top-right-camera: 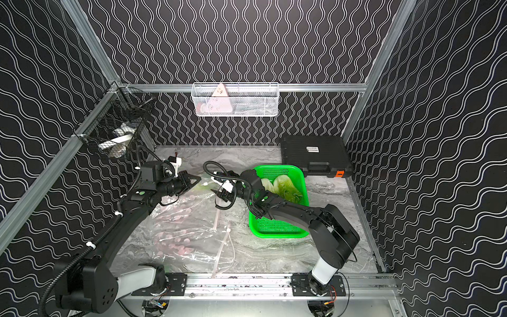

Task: Open the zip-top bag and take out the chinese cabbages
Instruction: Adjust the zipper food storage bag at the center of the board, then unzip the zipper on the zipper food storage bag.

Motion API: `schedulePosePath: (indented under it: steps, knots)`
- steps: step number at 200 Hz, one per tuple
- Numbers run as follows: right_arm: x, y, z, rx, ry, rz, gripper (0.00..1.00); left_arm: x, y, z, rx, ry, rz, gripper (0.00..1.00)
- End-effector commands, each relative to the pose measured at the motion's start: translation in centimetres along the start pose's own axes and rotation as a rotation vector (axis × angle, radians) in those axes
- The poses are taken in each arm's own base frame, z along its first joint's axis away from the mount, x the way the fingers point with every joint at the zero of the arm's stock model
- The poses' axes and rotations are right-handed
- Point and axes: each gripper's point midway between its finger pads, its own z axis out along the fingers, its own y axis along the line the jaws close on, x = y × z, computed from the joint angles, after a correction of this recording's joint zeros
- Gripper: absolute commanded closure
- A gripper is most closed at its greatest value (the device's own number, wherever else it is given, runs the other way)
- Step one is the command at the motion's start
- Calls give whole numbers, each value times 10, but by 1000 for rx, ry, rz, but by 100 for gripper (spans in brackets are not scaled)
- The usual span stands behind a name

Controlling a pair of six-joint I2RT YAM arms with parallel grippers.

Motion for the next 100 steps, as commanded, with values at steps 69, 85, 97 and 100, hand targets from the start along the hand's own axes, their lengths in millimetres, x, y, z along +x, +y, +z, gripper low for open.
schedulePosePath:
  steps: [69,85,97,100]
  knots:
    - [-24,-6,11,24,-97,-66,45,2,-7,-9,-5,24,74,100]
    - [-20,-5,15,11,-80,-69,50,3,-6,-9,-9,27,76,100]
    - [-18,-2,15,1,-77,-69,50,3,-6,-9,-11,27,78,100]
    - [-17,-2,15,-1,-74,-66,50,3,-6,-9,-11,28,79,100]
